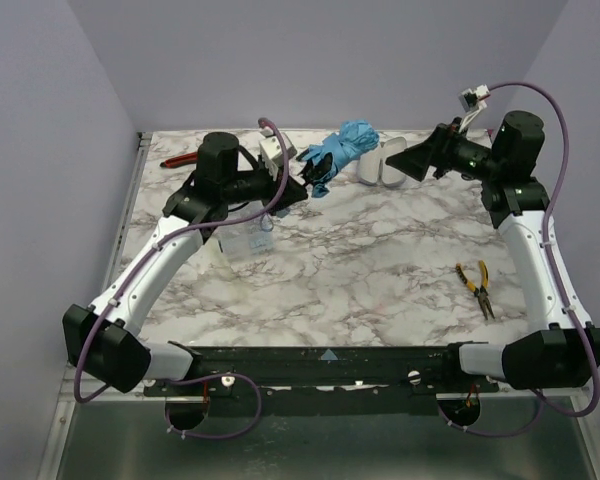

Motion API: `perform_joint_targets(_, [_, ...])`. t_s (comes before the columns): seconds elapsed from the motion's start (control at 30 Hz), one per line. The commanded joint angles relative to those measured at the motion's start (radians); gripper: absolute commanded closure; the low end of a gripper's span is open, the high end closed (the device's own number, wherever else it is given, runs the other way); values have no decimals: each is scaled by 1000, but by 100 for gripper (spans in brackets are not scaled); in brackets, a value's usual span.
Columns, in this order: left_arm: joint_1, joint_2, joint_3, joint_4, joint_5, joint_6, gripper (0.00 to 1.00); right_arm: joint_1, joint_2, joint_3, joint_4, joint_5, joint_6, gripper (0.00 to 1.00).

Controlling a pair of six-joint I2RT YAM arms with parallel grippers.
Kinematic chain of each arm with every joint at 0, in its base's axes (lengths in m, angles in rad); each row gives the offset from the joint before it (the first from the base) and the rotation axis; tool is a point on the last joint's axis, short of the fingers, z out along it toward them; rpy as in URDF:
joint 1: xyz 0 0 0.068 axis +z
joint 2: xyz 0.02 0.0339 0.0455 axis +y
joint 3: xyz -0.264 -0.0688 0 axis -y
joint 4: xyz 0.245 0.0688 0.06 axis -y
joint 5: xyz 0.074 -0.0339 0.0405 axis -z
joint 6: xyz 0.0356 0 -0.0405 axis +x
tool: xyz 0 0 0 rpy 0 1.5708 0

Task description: Open the umbrella

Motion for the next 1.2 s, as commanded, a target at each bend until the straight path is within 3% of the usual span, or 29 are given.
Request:
perform_joint_targets(0.0, [1,28,68,298,126,-357,100,3,-83,-127,358,-135,200,0])
perform_joint_targets(0.17, [-4,80,93,449,201,-517,100,34,-75,-211,628,-129,428,0])
perform_joint_targets(0.33, [-29,111,112,516,236,-585,100,148,-44,-190,634,-75,352,0])
perform_joint_targets(0.8, [-75,121,94,606,286,-669,100,302,102,-177,943,105,529,1])
perform_joint_targets(0.83, [-80,121,98,597,283,-665,100,309,112,-168,954,112,534,6])
perform_joint_targets(0.9, [-84,119,101,566,274,-640,100,315,131,-151,971,114,548,24])
perform_joint_targets(1.03, [-82,102,128,355,209,-469,100,314,131,-100,873,138,480,73])
perform_joint_targets(1.1, [-77,93,138,230,182,-367,90,314,121,-89,840,136,441,91])
perform_joint_targets(1.17, [-76,85,148,116,141,-258,75,314,110,-75,804,134,403,100])
